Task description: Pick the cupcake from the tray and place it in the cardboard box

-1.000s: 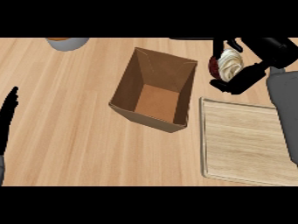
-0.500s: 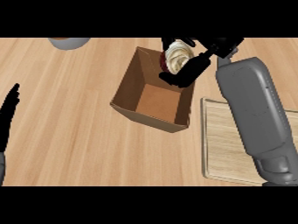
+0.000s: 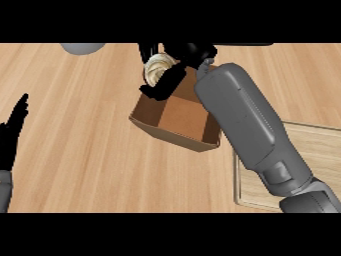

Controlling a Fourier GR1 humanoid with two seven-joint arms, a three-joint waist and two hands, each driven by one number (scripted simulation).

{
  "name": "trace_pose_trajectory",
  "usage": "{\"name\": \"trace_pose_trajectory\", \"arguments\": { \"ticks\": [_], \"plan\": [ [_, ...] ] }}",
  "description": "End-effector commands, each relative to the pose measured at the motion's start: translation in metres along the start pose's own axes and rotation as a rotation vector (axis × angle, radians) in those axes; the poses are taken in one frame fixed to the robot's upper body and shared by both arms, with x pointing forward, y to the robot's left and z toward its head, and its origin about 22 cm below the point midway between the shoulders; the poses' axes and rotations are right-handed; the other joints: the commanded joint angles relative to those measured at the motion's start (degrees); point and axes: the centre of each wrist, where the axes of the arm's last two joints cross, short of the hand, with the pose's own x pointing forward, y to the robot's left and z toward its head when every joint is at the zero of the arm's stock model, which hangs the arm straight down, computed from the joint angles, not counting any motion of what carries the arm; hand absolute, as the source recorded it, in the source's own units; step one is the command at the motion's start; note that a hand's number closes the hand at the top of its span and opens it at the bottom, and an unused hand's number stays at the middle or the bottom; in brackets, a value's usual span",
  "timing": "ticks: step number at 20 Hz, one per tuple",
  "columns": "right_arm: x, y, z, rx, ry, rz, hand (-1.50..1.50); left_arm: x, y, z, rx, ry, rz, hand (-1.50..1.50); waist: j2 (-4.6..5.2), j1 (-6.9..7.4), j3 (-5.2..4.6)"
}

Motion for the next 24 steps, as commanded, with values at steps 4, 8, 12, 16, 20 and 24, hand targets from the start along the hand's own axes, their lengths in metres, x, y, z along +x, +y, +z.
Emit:
{"name": "trace_pose_trajectory", "arguments": {
  "ticks": [4, 8, 12, 16, 20, 24],
  "plan": [
    [-0.025, 0.038, -0.009, 0.025, 0.19, -0.027, -1.5, -0.001, -0.01, 0.002, -0.004, -0.014, 0.011, 0.0, 0.28, 1.31, -0.01],
    [-0.037, 0.05, -0.008, 0.058, 0.221, -0.095, -1.5, 0.003, -0.019, -0.006, -0.023, -0.026, 0.018, 0.0, 0.53, 1.88, -0.02],
    [-0.033, 0.048, -0.012, 0.001, 0.17, -0.153, -1.5, 0.006, -0.013, 0.005, -0.033, -0.023, 0.002, 0.0, 0.42, 2.83, 0.03],
    [-0.036, 0.05, -0.009, -0.081, 0.078, -0.207, -1.5, 0.006, 0.017, -0.007, -0.03, -0.039, -0.001, 0.0, 0.41, 2.04, 0.03],
    [-0.022, 0.034, -0.014, -0.214, 0.035, -0.337, -1.5, 0.002, -0.014, -0.005, -0.005, 0.002, 0.005, 0.0, 0.08, 0.67, 0.03],
    [-0.052, 0.023, -0.004, -0.304, 0.031, -0.449, -1.5, -0.008, -0.001, -0.002, -0.003, -0.005, 0.003, 0.0, 0.33, 0.14, 0.04]
  ]
}}
